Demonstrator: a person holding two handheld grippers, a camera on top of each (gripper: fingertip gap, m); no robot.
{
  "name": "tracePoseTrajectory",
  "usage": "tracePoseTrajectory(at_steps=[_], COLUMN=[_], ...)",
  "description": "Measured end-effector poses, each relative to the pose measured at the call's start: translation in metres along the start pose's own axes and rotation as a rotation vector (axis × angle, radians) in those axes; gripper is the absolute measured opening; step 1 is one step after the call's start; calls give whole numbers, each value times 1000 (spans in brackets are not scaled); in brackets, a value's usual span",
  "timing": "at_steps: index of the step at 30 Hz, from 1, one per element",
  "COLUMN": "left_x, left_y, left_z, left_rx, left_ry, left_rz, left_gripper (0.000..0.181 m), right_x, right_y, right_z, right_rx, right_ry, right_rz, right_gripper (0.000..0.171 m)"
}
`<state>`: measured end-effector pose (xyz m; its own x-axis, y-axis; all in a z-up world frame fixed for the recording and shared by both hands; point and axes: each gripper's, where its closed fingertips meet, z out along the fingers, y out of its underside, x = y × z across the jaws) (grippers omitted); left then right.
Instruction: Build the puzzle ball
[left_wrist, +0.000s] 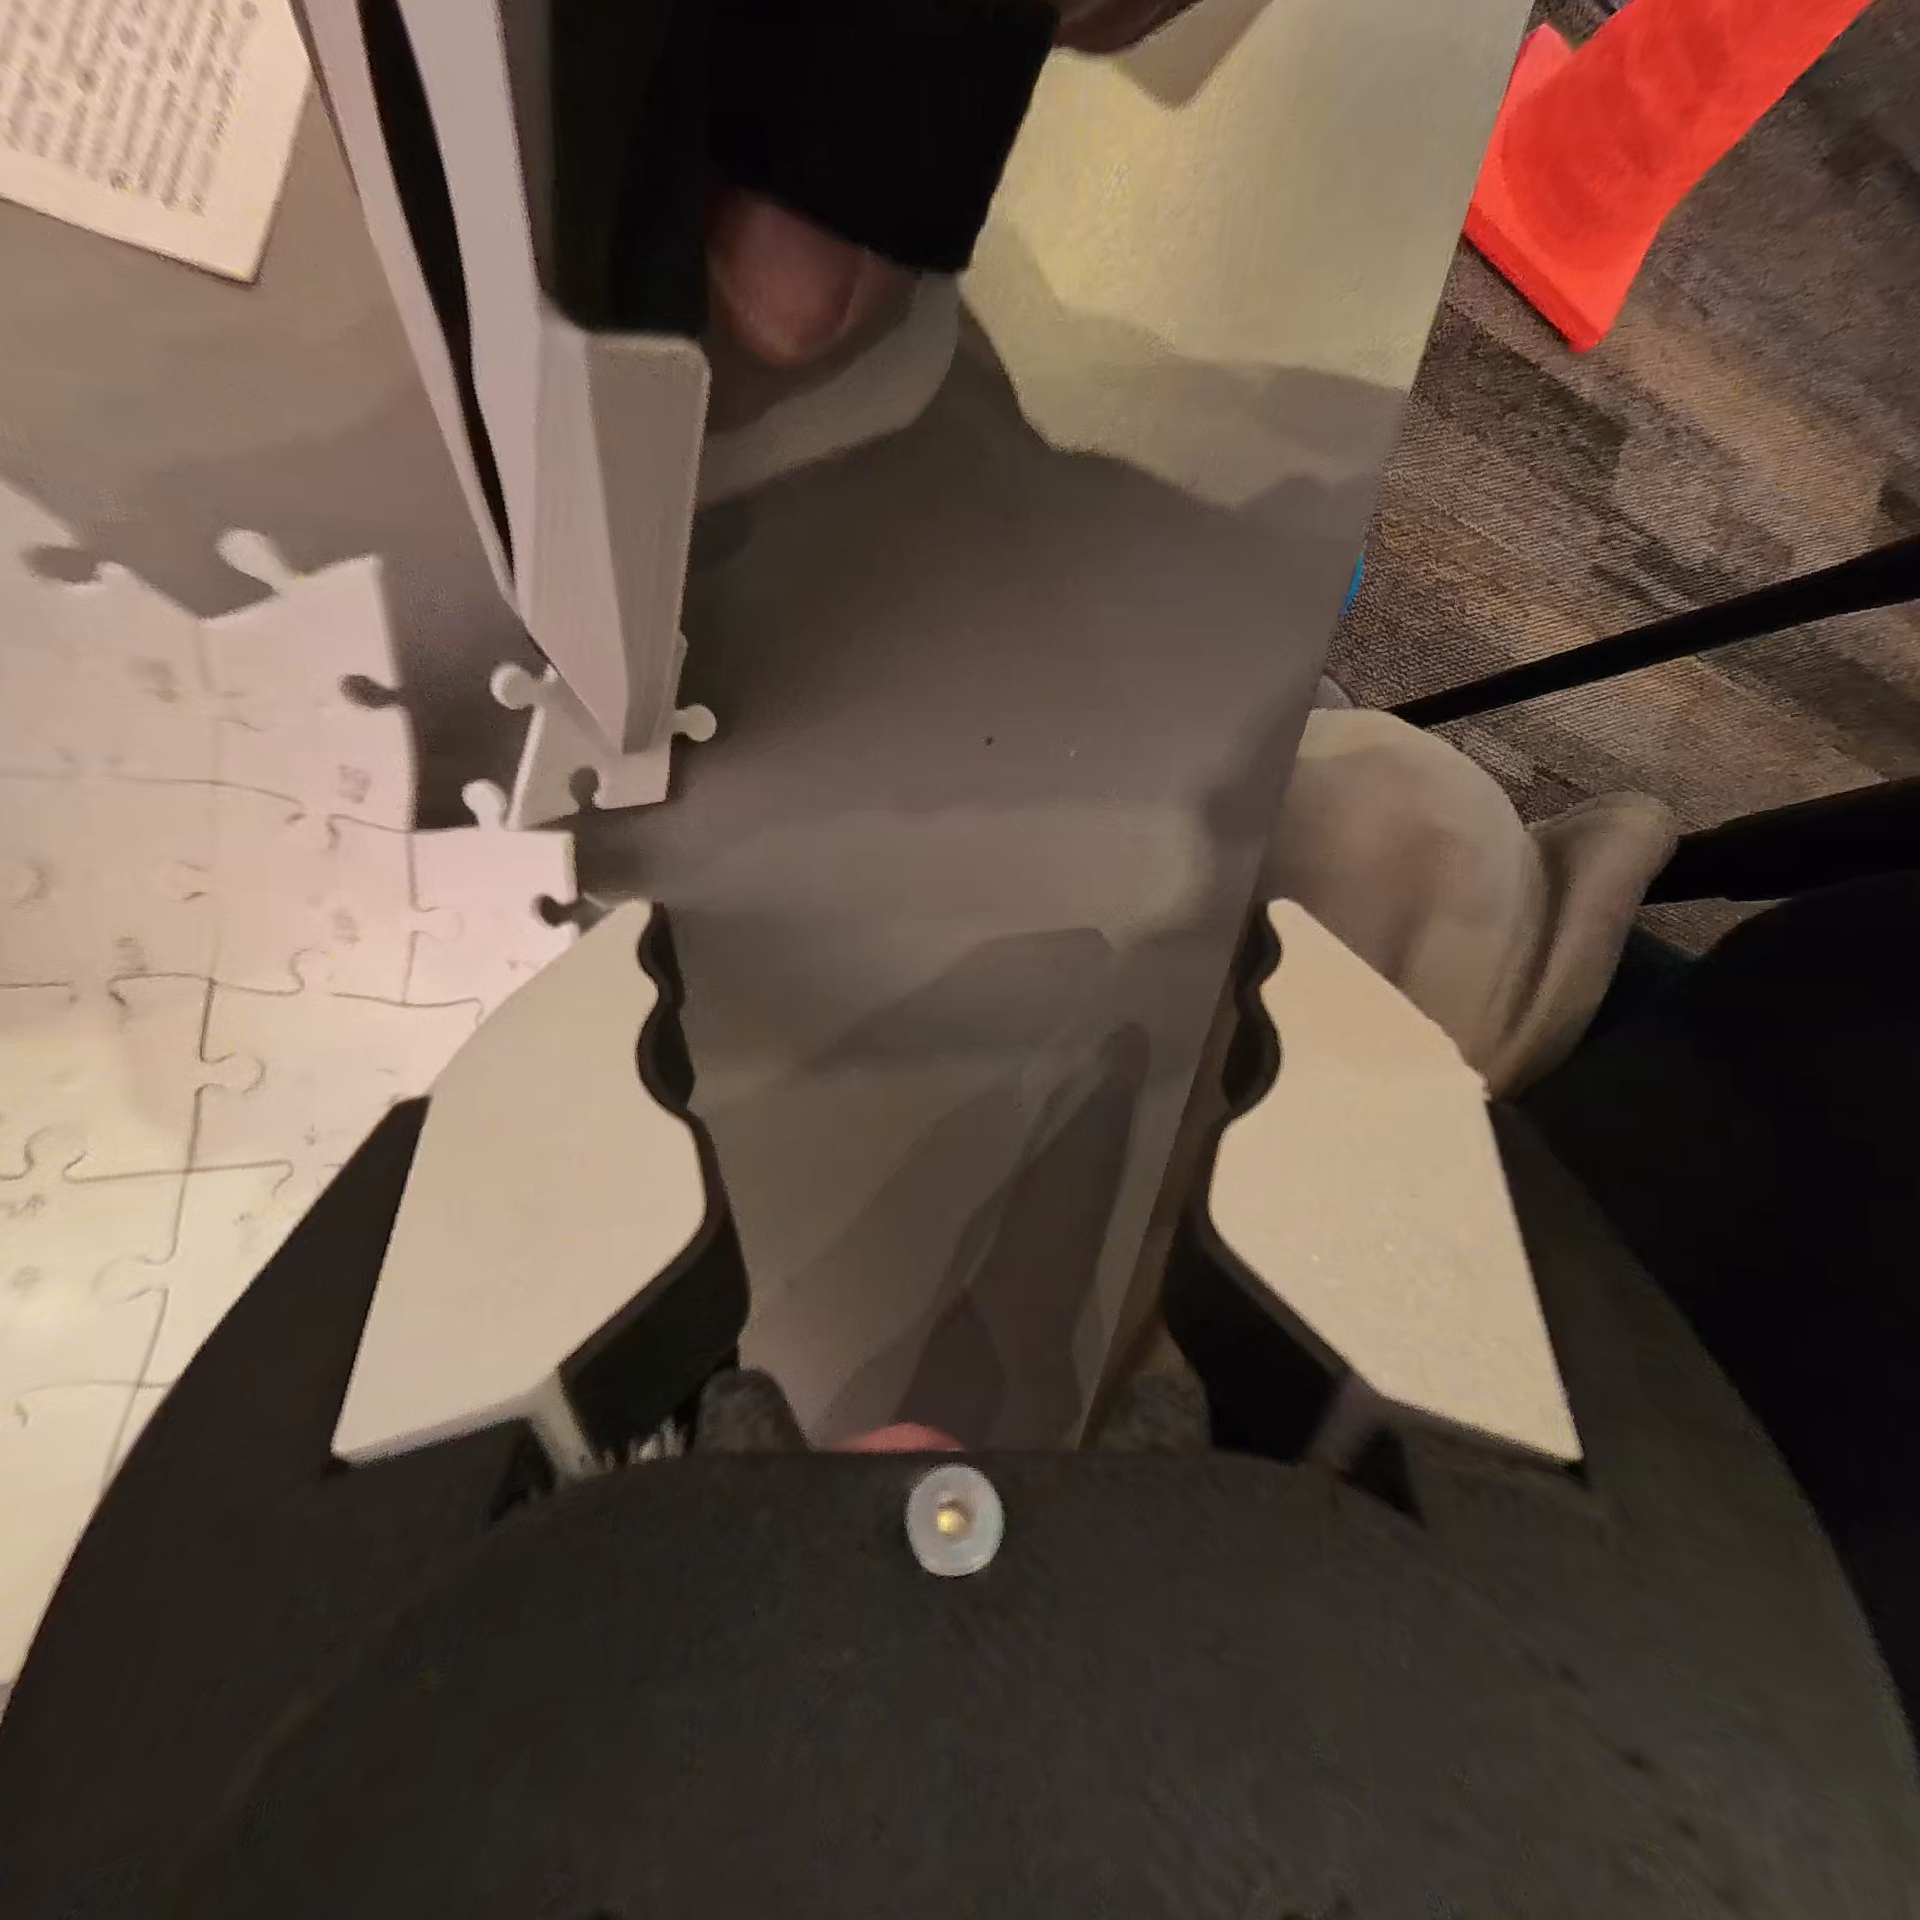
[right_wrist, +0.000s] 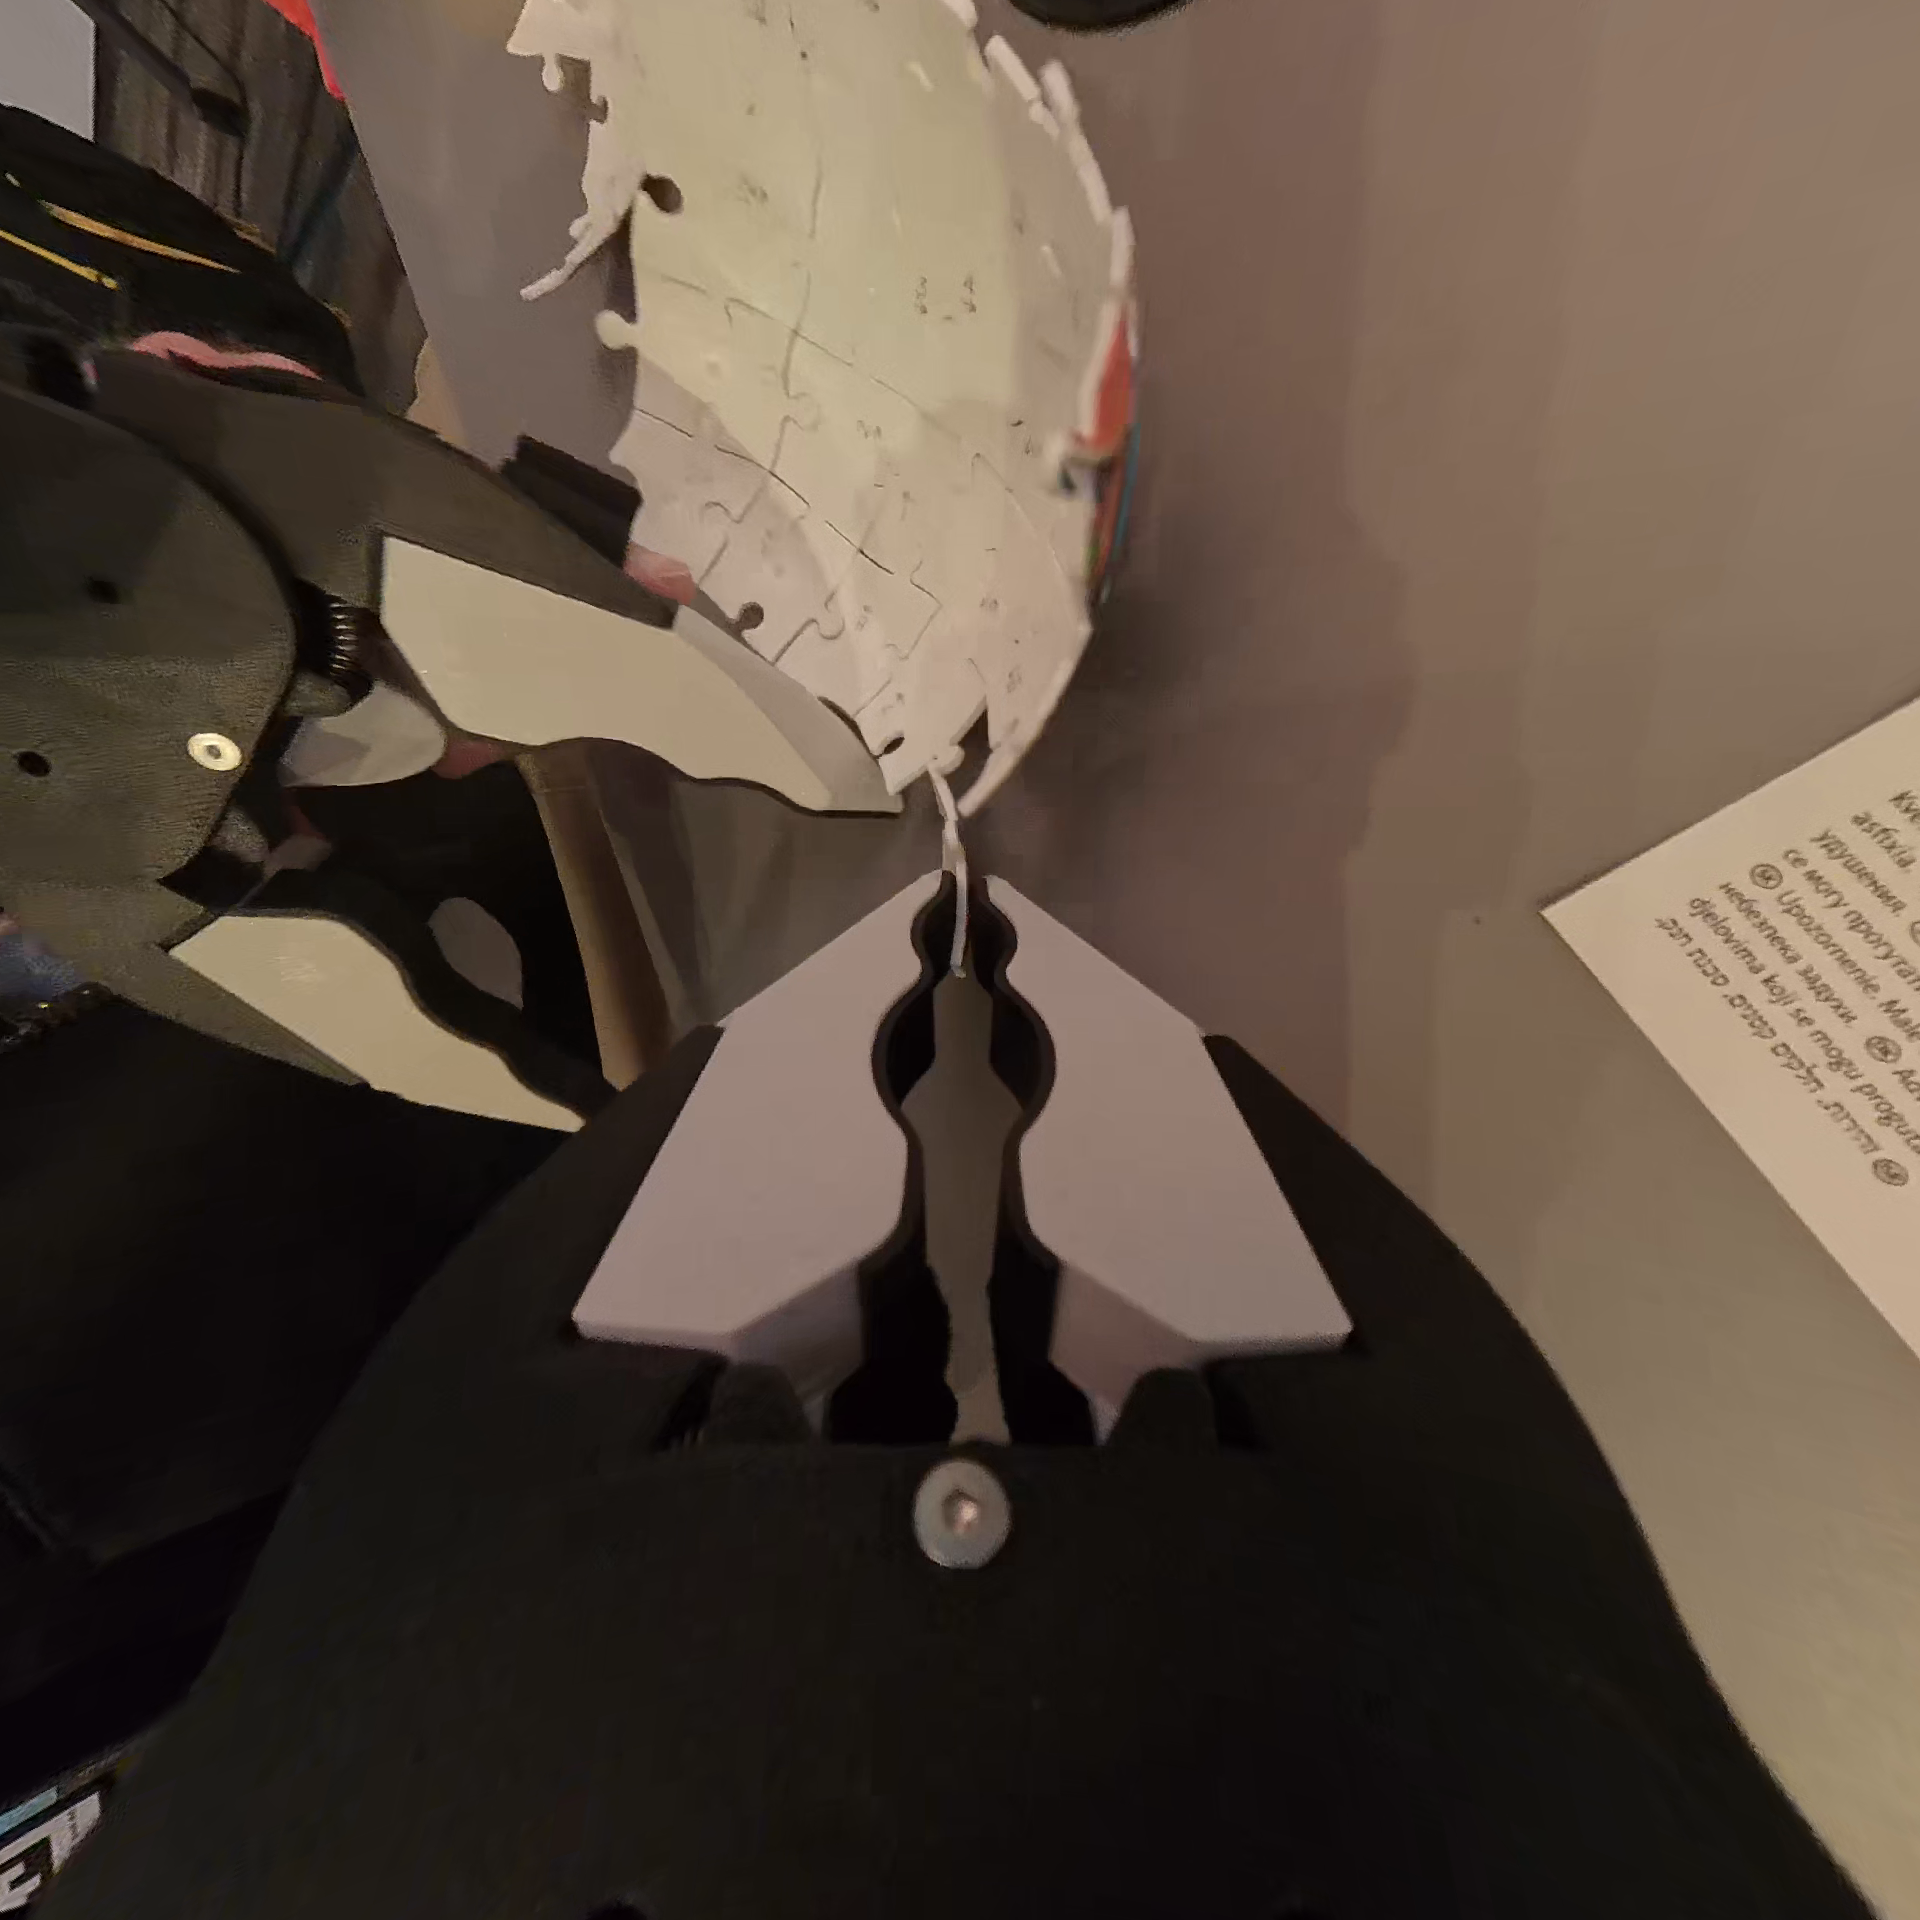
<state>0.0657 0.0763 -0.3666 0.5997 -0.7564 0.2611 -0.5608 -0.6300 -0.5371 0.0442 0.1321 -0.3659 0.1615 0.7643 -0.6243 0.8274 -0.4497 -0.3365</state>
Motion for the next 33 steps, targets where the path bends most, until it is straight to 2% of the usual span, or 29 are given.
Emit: tracePoseTrajectory(at_steps=[8, 13, 17, 20, 24, 33], left_x=[-2, 2, -13, -26, -29, -22], left_y=[0, -24, -35, -15, 2, 8], left_z=[-3, -42, -69, -53, -33, -17], left_rx=[11, 200, 311, 178, 71, 55], left_ry=[19, 11, -61, -56, -54, -40], left_rz=[5, 30, 12, -63, -64, -68], left_gripper=[90, 75, 69, 74, 74, 84], right_x=[-8, -9, -9, -9, -11, -25], right_y=[-12, -14, -10, -7, -5, 17], right_z=[-6, -10, -12, -11, -10, -2], right_rx=[-21, -7, -1, 2, 10, 11], right_ry=[16, 23, 28, 31, 27, -11], right_rz=[-37, -42, -37, -29, -14, 61], right_gripper=[1, 1, 1, 1, 1, 1])
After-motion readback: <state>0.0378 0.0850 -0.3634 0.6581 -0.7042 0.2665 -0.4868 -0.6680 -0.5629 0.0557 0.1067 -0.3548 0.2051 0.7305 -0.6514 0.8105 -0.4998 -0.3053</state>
